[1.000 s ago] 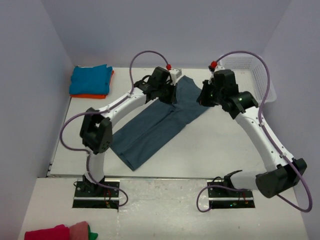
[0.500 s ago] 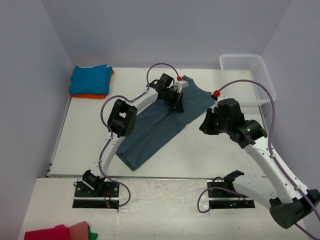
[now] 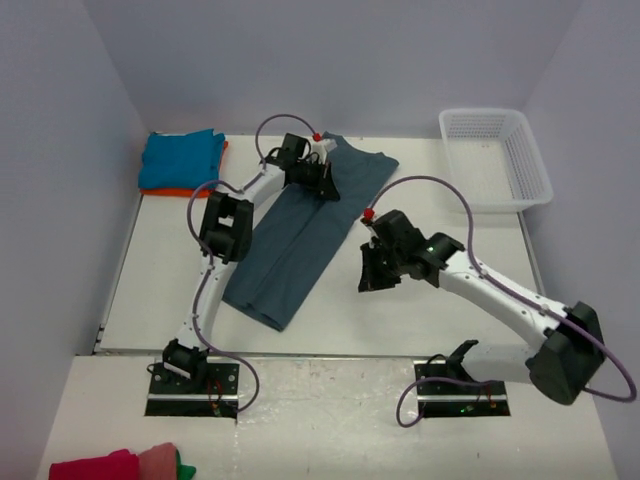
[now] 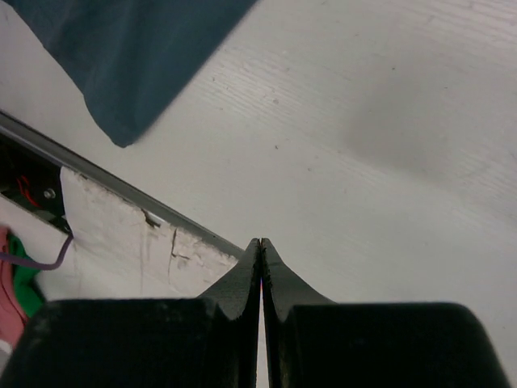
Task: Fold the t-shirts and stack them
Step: Rotate the tshirt 90 degrees
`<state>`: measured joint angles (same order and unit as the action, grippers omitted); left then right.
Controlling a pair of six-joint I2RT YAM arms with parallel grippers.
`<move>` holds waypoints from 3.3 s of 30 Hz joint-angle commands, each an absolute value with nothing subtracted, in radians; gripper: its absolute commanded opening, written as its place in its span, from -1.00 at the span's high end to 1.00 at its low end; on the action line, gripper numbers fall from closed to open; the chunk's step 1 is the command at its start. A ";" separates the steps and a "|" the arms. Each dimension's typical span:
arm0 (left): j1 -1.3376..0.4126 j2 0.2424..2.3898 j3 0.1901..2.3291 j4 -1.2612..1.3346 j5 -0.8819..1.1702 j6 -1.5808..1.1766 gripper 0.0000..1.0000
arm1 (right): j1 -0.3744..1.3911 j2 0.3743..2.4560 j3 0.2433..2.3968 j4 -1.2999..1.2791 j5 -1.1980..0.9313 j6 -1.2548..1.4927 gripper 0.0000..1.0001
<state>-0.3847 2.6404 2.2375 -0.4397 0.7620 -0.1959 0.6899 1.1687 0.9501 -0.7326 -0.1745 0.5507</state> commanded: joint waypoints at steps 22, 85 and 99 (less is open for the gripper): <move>-0.256 2.602 2.186 -0.365 0.759 -0.319 1.00 | 1.022 1.970 1.549 -0.626 -0.330 0.541 1.00; -0.233 2.525 1.896 -0.135 0.801 -0.428 1.00 | 1.066 2.078 1.537 -0.568 -0.179 0.520 1.00; -0.250 2.540 1.865 -0.114 0.788 -0.442 1.00 | 1.063 2.046 1.255 -0.474 -0.170 0.630 1.00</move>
